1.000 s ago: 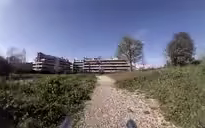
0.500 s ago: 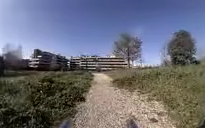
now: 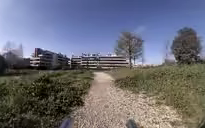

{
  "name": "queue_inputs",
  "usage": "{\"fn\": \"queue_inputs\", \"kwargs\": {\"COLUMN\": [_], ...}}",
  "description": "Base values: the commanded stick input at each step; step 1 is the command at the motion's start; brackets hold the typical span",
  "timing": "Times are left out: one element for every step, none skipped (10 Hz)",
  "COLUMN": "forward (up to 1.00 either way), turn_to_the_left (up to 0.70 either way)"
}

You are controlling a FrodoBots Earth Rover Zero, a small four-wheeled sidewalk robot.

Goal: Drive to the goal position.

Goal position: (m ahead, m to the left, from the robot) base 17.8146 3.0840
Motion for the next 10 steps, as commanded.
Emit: {"fn": "queue_inputs", "kwargs": {"forward": [0.5,0.5,0.5,0.5,0.5,0.5,0.5,0.5,0.5,0.5], "turn_to_the_left": [0.0,0.0,0.0,0.0,0.0,0.0,0.0,0.0,0.0,0.0]}}
